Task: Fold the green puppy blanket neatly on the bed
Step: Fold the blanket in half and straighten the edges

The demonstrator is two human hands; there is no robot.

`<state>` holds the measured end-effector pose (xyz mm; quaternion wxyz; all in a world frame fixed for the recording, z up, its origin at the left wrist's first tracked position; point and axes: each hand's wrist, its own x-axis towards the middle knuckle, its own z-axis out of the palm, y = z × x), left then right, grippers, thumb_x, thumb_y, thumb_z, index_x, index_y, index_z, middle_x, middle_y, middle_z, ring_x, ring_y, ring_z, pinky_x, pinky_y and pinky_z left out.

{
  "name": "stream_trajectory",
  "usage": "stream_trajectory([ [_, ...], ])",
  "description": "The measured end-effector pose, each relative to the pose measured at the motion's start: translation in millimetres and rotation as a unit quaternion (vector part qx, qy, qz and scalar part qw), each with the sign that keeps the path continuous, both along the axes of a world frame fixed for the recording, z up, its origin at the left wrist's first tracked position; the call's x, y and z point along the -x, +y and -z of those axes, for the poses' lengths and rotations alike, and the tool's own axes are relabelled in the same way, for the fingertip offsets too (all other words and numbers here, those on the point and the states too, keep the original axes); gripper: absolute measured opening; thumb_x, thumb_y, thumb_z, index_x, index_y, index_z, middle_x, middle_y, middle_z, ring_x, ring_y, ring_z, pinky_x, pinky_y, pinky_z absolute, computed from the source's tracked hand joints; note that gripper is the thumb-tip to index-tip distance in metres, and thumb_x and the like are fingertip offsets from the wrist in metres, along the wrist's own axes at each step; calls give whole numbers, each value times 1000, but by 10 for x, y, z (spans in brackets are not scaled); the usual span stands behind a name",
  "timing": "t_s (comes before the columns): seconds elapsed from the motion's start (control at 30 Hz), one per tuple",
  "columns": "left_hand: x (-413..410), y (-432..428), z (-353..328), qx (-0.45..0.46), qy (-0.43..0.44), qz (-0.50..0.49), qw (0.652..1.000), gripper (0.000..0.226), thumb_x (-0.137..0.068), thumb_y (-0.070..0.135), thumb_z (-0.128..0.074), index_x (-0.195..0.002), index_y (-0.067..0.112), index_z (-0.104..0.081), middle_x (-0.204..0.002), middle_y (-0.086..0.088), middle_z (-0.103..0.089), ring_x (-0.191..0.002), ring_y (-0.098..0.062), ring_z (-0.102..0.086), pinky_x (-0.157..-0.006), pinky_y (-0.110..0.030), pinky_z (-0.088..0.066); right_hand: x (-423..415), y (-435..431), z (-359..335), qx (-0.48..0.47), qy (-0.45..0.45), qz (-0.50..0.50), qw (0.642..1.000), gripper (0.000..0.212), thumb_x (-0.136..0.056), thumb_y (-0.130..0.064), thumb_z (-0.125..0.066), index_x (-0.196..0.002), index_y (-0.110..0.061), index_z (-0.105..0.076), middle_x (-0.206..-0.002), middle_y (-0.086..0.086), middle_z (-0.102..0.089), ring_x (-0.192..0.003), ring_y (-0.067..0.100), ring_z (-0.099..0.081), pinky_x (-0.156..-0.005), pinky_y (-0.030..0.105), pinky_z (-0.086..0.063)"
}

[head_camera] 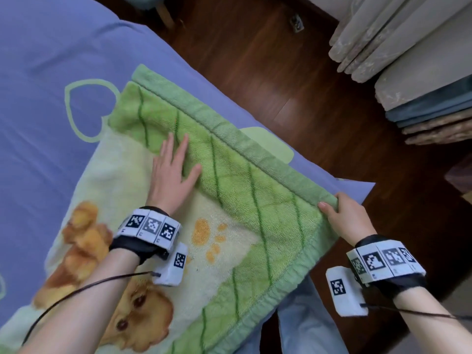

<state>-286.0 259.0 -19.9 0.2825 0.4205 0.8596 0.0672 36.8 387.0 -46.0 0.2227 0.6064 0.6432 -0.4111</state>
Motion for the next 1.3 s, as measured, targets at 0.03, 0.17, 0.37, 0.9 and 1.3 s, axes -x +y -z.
stream_trajectory([
  [0.03, -84, -126, 52, 39, 25, 30, 998, 70, -94, 52, -39, -150, 36, 0, -160, -4, 10, -148, -22, 6, -118, -48, -3, 18, -15, 6, 0, -8, -2, 1000, 30, -96, -30, -52, -106, -2, -48, -99, 20, -62, -100, 39, -58, -67, 36, -35],
  [0.17, -179, -463, 277, 144, 62, 36, 987, 65, -88, 70, -14, -134, 53, 29, -148, 6, 38, -142, -16, 28, -110, -59, 11, 66, -33, 48, 2, -24, -3, 1000, 29, -98, -26, -49, -106, 1, -45, -101, 23, -60, -100, 40, -58, -66, 35, -33],
  [0.37, -76, -355, 361, 183, 54, 25, 981, 67, -84, 74, -13, -131, 54, 30, -152, 3, 36, -142, -19, 29, -106, -69, 8, 117, -42, 55, -3, -47, 7, 999, 26, -98, -28, -49, -101, -3, -44, -103, 22, -58, -104, 38, -56, -70, 35, -35],
  [0.9, -595, -1524, -123, 40, 15, -191, 981, 63, -97, 31, -42, -152, 27, -11, -160, -9, 9, -148, -26, -1, -119, -44, -13, 354, -388, -294, -229, 0, -153, 961, 50, -83, -1, -51, -132, -7, -44, -125, 19, -52, -115, 40, -48, -91, 50, -40],
  [1.3, -494, -3207, -393, -46, 104, -489, 865, 47, -89, 7, -56, -134, 4, -44, -142, -23, -26, -123, -33, -40, -106, -30, -26, 1026, -1043, -410, -192, 111, -240, 945, 35, -88, -10, -58, -123, -10, -54, -122, 21, -50, -113, 36, -46, -95, 46, -40],
])
